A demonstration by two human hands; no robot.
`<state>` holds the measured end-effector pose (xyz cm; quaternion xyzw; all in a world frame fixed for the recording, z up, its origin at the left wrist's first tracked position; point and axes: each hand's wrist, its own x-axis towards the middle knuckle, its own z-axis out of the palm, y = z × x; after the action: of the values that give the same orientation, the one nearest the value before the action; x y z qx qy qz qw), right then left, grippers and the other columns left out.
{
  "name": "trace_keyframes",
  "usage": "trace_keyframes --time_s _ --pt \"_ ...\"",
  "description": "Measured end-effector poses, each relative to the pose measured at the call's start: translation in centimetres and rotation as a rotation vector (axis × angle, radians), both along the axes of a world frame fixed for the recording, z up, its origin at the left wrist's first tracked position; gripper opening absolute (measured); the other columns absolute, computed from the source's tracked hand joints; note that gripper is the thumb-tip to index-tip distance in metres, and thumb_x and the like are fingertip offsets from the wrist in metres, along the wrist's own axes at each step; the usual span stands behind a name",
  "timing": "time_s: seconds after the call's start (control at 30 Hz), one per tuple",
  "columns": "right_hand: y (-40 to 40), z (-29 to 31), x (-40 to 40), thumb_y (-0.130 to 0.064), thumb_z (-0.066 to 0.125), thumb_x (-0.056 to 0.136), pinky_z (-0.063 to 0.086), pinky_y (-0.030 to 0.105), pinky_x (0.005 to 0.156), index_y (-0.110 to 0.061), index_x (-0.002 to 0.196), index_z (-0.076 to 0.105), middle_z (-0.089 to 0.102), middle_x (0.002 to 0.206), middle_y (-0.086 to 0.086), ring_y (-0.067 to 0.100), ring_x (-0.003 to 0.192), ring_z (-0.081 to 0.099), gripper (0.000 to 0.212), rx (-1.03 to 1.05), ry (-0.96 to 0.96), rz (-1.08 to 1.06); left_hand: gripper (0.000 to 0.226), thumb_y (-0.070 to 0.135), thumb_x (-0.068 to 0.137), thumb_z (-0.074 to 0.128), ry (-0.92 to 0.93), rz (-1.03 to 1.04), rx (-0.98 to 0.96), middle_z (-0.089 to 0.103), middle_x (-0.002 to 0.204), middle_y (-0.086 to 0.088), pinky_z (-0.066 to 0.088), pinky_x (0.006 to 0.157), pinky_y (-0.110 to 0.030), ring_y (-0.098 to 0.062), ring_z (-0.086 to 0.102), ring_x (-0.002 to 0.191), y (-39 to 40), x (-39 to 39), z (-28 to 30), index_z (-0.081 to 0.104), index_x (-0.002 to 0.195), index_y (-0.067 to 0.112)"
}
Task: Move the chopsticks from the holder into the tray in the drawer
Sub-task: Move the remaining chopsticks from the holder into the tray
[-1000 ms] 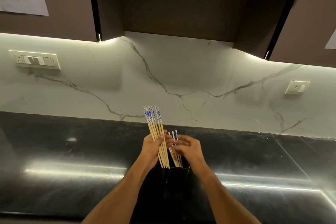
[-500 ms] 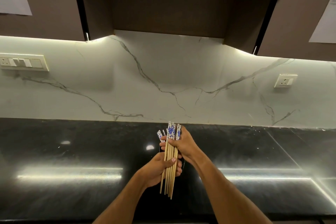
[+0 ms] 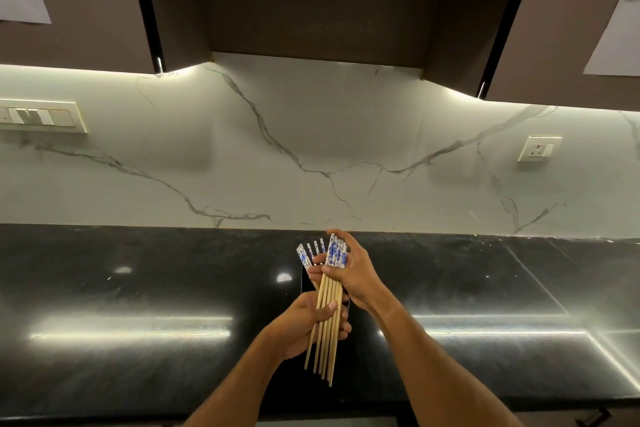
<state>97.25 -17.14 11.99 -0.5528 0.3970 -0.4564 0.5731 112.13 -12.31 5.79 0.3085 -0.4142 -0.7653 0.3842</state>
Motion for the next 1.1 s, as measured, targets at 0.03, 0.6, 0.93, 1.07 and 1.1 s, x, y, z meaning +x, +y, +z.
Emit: trace_keyframes --time_s 0.03,0.6,0.93,1.07,1.1 --pt "0.0 -0.1 0.0 0.012 0.068 0.086 0.060 0.055 0.086 -0.028 0.132 0.052 0.074 0.104 0.022 0.042 0.094 0.074 0.063 0.004 -0.024 -0.014 0.037 0.023 0.101 0.060 -0.002 0.040 0.007 0.068 0.116 -0.024 0.056 0.093 -0.045 -0.035 0.068 0.105 -0.1 -0.1 -0.1 0.061 0.130 0.001" --pt "-0.1 -1.8 -0.1 0.020 0.069 0.081 0.063 0.043 0.079 -0.019 0.131 0.058 0.071 0.104 0.018 0.033 0.093 0.076 0.065 -0.041 0.012 -0.125 0.032 0.024 0.104 0.054 -0.108 0.035 0.032 0.071 0.113 -0.023 0.057 0.090 -0.045 -0.034 0.071 0.102 0.5 0.1 -1.0 0.066 0.126 0.003" --pt "0.0 -2.5 0.7 0.017 0.066 0.085 0.063 0.045 0.083 -0.037 0.141 0.043 0.076 0.100 0.018 0.032 0.093 0.076 0.081 0.029 -0.059 -0.160 0.028 0.017 0.101 0.058 -0.235 -0.025 0.004 0.073 0.109 -0.018 0.057 0.095 -0.044 -0.032 0.071 0.106 0.9 0.7 -1.0 0.064 0.124 0.002" --pt "0.3 -2.4 0.9 0.020 0.064 0.085 0.063 0.046 0.082 -0.020 0.138 0.050 0.075 0.102 0.019 0.033 0.095 0.076 0.068 0.068 -0.087 -0.151 0.029 0.016 0.099 0.061 -0.269 -0.021 -0.002 0.073 0.103 -0.015 0.058 0.092 -0.041 -0.029 0.072 0.101 1.3 1.1 -0.9 0.063 0.123 0.001" --pt "0.4 -2.4 1.0 0.020 0.063 0.085 0.063 0.045 0.081 -0.019 0.137 0.051 0.075 0.101 0.018 0.034 0.095 0.076 0.066 0.080 -0.090 -0.148 0.028 0.015 0.099 0.061 -0.279 -0.018 -0.005 0.073 0.102 -0.014 0.058 0.091 -0.041 -0.029 0.072 0.100 1.3 1.2 -0.9 0.064 0.123 0.001"
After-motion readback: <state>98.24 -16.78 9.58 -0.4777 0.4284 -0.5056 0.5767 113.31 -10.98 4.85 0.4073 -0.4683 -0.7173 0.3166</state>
